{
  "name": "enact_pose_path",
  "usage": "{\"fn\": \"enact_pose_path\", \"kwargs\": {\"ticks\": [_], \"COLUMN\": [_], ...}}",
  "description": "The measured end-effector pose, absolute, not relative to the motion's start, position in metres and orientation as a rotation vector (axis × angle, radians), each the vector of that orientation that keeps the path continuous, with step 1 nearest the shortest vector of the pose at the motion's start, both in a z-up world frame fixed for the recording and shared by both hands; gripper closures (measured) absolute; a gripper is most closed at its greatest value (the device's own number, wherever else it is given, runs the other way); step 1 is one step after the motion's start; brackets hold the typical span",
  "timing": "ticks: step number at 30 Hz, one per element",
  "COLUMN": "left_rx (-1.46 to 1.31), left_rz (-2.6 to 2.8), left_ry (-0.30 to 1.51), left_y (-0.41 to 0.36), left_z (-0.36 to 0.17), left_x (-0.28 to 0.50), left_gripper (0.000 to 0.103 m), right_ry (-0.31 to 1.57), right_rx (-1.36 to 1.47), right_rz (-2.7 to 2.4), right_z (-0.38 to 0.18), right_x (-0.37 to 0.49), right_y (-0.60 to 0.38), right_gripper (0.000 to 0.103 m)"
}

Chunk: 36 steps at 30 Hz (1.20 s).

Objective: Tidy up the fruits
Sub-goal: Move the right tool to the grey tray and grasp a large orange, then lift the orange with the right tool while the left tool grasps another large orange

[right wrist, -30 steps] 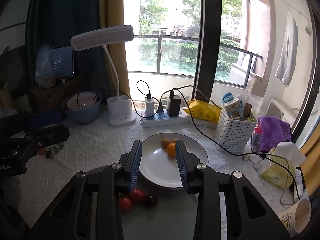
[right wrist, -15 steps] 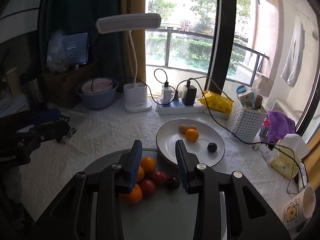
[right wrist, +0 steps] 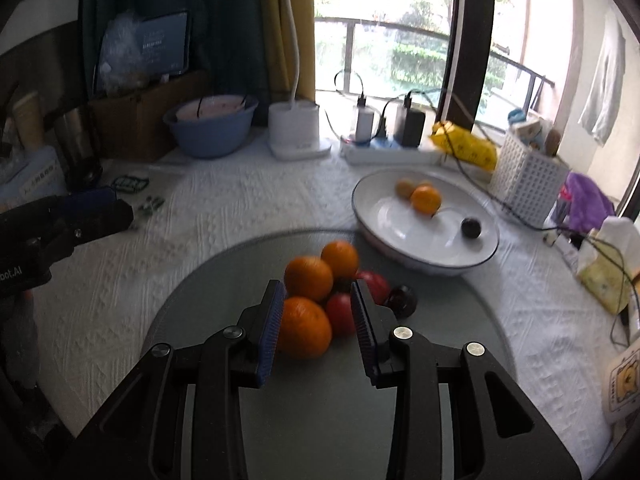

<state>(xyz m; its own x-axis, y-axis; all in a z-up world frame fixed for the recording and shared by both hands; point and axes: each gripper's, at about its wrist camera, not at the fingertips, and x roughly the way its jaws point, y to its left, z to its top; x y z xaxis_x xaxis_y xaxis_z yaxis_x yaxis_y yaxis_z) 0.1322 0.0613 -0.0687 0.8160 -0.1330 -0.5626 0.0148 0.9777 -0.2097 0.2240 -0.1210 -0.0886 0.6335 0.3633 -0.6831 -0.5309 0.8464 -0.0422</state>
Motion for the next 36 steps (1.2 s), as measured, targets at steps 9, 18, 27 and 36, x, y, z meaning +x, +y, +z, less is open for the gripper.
{"fn": "enact_pose_path", "kwargs": {"ticks": [9,18,27,36], "left_rx": [-0.215,-0.208,-0.17,-0.132], "left_rz": [-0.063,-0.067,-0.07,-0.105], "left_ry": [0.654,0.679,0.707,0.74], "left_y": [0.067,0.061,0.043,0.012], "left_z": [-0.088,-0.094,-0.094,-0.093], "left_x": [0.137,0.143,0.153,0.173], "left_gripper": [0.046,0.046,0.046,0.046], "right_ry": [0.786,0.802,0.775,0.745], "right_rx": [-0.245,-0.258,-0.231,-0.172], "right_rz": [0.54,0.54,0.575,0.524], "right_z": [-0.11,-0.121,-0.114,-0.1], "right_x": [0.229,0.232,0.228,0.234], "right_y": [-0.11,-0.108,-0.122,-0.165], "right_gripper": [0.065,0.058,0.06,0.06]}}
